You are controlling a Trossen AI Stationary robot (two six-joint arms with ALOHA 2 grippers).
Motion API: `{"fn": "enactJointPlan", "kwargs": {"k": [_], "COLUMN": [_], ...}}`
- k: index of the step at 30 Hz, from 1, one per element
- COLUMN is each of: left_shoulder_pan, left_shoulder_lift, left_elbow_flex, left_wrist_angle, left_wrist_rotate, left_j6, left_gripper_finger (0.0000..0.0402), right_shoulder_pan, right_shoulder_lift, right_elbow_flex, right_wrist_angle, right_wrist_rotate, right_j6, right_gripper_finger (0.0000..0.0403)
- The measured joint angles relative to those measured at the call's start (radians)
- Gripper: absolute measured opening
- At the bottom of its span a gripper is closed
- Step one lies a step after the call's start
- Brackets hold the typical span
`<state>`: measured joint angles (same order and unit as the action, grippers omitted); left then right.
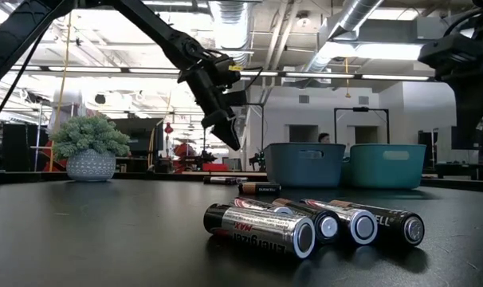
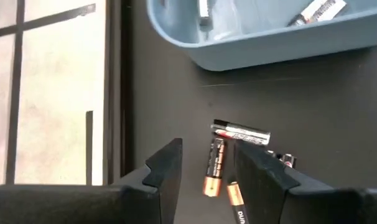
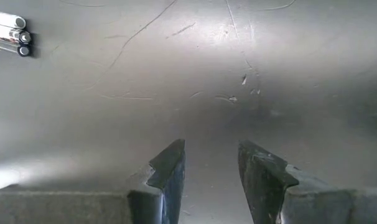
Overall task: Sort batteries
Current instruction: Put the black battery into the green bin
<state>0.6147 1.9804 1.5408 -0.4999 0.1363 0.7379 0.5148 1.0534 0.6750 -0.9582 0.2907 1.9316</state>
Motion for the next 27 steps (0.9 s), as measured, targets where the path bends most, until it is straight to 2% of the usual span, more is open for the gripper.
{"fn": "enactJointPlan", "kwargs": {"k": [8, 14, 18, 21, 27], "left_shoulder_pan": [0.0, 0.008, 0.021, 0.032, 0.032], "left_shoulder_lift": [0.002, 0.001, 0.011, 0.03, 0.085], "left_elbow_flex": [-0.13, -0.133, -0.129, -0.099, 0.018], "left_wrist_angle": [0.152, 0.23, 0.217, 0.133, 0.016], "left_wrist_rotate": [0.0, 0.002, 0.002, 0.001, -0.009], "left_j6": [0.074, 0.032, 0.022, 0.01, 0.021], "left_gripper_finger": [0.0139, 0.0139, 0.0135, 0.0128, 0.0115], "right_shoulder_pan": [0.0, 0.0, 0.0, 0.0, 0.0], "right_shoulder_lift": [0.0, 0.0, 0.0, 0.0, 0.0], "right_elbow_flex": [0.0, 0.0, 0.0, 0.0, 0.0], "right_wrist_angle": [0.004, 0.002, 0.002, 0.002, 0.002], "right_wrist_rotate": [0.0, 0.0, 0.0, 0.0, 0.0], "right_j6": [0.0, -0.001, -0.001, -0.001, -0.002], "right_gripper_finger": [0.0163, 0.0163, 0.0163, 0.0163, 0.0163]}}
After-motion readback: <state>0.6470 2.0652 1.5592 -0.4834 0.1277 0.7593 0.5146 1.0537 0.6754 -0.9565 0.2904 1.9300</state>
